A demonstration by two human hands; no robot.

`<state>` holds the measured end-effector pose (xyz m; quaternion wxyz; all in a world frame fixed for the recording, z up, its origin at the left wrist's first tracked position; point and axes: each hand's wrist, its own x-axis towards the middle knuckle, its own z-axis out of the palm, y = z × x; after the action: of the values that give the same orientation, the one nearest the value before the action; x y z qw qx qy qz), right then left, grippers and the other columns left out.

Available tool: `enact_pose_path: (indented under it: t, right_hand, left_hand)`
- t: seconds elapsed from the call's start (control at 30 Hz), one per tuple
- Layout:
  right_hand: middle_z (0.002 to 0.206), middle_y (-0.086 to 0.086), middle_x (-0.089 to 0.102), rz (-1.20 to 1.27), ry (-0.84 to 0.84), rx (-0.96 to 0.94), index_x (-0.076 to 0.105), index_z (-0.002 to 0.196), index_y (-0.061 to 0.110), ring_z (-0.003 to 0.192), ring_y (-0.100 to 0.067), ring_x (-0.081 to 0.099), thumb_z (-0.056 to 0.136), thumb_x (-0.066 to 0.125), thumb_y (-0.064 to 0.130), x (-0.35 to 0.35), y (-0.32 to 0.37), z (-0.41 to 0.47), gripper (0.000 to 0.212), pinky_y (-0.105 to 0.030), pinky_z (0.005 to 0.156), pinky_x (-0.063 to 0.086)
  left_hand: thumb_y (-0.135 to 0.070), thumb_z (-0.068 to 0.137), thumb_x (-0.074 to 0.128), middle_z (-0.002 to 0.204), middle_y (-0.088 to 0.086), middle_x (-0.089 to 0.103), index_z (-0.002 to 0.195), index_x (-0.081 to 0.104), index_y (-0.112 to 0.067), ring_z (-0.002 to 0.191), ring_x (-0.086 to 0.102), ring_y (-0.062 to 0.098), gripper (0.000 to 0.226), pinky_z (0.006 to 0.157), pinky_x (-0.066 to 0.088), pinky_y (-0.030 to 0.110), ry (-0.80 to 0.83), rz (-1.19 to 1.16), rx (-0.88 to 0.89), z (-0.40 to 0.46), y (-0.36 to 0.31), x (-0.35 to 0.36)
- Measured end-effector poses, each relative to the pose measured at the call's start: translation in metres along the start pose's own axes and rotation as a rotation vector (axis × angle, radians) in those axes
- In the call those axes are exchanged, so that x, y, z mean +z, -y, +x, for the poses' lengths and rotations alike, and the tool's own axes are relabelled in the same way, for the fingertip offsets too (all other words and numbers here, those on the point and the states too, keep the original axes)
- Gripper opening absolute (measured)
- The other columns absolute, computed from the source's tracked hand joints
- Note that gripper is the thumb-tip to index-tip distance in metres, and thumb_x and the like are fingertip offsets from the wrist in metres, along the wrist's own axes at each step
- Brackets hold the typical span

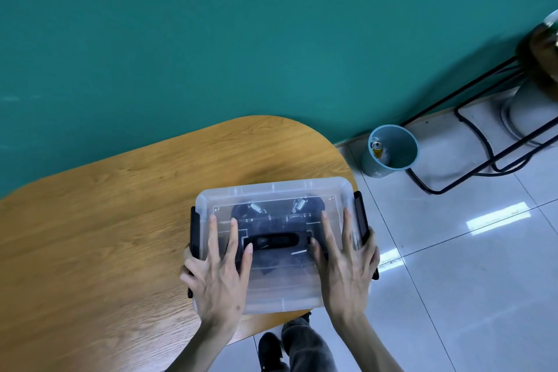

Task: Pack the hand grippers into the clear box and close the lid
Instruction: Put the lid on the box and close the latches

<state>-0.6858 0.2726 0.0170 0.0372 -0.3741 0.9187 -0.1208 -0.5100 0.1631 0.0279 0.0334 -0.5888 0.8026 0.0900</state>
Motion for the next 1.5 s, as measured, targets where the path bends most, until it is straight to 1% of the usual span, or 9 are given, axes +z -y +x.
enact_pose_path:
  t: [0.17, 0.3, 0.5, 0.7, 0.87, 1.03, 1.23, 1.37, 1.5]
  right_hand:
    - [0.165, 0.001, 0.023, 0.078, -0.017, 0.027, 0.034, 0.153, 0.040, 0.126, -0.050, 0.038, 0.093, 0.054, 0.051, -0.005, 0.001, 0.001, 0.064, -0.060, 0.100, 0.034]
    - [0.164, 0.004, 0.025, 0.098, 0.004, 0.024, 0.028, 0.153, 0.046, 0.128, -0.049, 0.035, 0.091, 0.054, 0.051, -0.007, 0.001, 0.001, 0.067, -0.062, 0.099, 0.035]
    - [0.160, 0.007, 0.032, 0.130, 0.063, 0.050, 0.031, 0.150, 0.051, 0.132, -0.047, 0.033, 0.093, 0.050, 0.052, -0.010, 0.002, 0.003, 0.060, -0.061, 0.098, 0.035]
    - [0.160, 0.011, 0.031, 0.126, 0.111, 0.063, 0.040, 0.145, 0.053, 0.131, -0.041, 0.035, 0.092, 0.046, 0.051, -0.013, 0.006, 0.003, 0.053, -0.052, 0.098, 0.031]
    - [0.164, 0.006, 0.026, 0.011, 0.155, 0.045, 0.044, 0.145, 0.048, 0.133, -0.045, 0.035, 0.094, 0.049, 0.048, -0.009, 0.008, 0.005, 0.052, -0.054, 0.095, 0.033]
    - [0.165, 0.002, 0.025, -0.078, 0.194, 0.003, 0.043, 0.147, 0.045, 0.139, -0.048, 0.029, 0.097, 0.042, 0.047, -0.013, 0.011, 0.008, 0.050, -0.056, 0.095, 0.035]
    - [0.165, 0.000, 0.024, -0.096, 0.232, -0.011, 0.041, 0.149, 0.043, 0.142, -0.050, 0.027, 0.098, 0.033, 0.048, -0.019, 0.013, 0.010, 0.052, -0.057, 0.097, 0.036]
    - [0.163, -0.008, 0.029, -0.144, 0.256, -0.056, 0.039, 0.151, 0.040, 0.141, -0.054, 0.025, 0.097, 0.028, 0.050, -0.033, 0.016, 0.005, 0.056, -0.059, 0.103, 0.035]
    - [0.153, -0.018, 0.042, -0.189, 0.296, -0.163, 0.040, 0.151, 0.032, 0.133, -0.050, 0.043, 0.094, 0.030, 0.046, -0.050, 0.016, 0.005, 0.060, -0.059, 0.100, 0.043]
  left_hand:
    - [-0.068, 0.097, 0.016, 0.171, -0.010, 0.005, 0.158, 0.026, -0.040, 0.117, 0.038, 0.053, 0.068, 0.075, 0.037, 0.049, 0.026, 0.008, -0.004, 0.001, -0.001, -0.002]
    - [-0.066, 0.097, 0.021, 0.170, -0.008, 0.013, 0.156, 0.034, -0.040, 0.107, 0.040, 0.050, 0.066, 0.071, 0.039, 0.050, 0.031, -0.011, -0.009, 0.003, -0.001, -0.003]
    - [-0.066, 0.096, 0.024, 0.170, -0.010, 0.011, 0.156, 0.016, -0.049, 0.106, 0.043, 0.053, 0.063, 0.073, 0.041, 0.055, 0.028, -0.038, -0.010, 0.003, -0.001, -0.003]
    - [-0.063, 0.095, 0.028, 0.170, -0.007, 0.013, 0.156, 0.031, -0.041, 0.105, 0.043, 0.051, 0.066, 0.071, 0.038, 0.050, 0.067, -0.009, -0.021, 0.005, -0.001, -0.004]
    - [-0.068, 0.095, 0.020, 0.171, -0.008, -0.003, 0.159, 0.020, -0.040, 0.104, 0.045, 0.049, 0.070, 0.073, 0.038, 0.047, 0.123, 0.035, -0.046, 0.005, 0.001, -0.005]
    - [-0.066, 0.095, 0.021, 0.171, -0.005, 0.000, 0.159, 0.021, -0.040, 0.098, 0.044, 0.044, 0.068, 0.070, 0.032, 0.044, 0.182, 0.017, -0.049, 0.006, -0.002, -0.019]
    - [-0.064, 0.096, 0.025, 0.171, -0.001, 0.007, 0.159, 0.025, -0.037, 0.113, 0.042, 0.053, 0.068, 0.072, 0.044, 0.050, 0.200, -0.024, -0.025, 0.006, 0.000, -0.031]
    - [-0.063, 0.098, 0.023, 0.170, 0.008, 0.011, 0.156, 0.035, -0.036, 0.107, 0.051, 0.049, 0.065, 0.068, 0.048, 0.045, 0.271, 0.010, 0.024, 0.004, 0.007, -0.044]
    - [-0.060, 0.097, 0.015, 0.166, 0.015, 0.022, 0.150, 0.042, -0.034, 0.123, 0.048, 0.050, 0.065, 0.076, 0.046, 0.048, 0.337, 0.119, 0.124, 0.009, 0.017, -0.062]
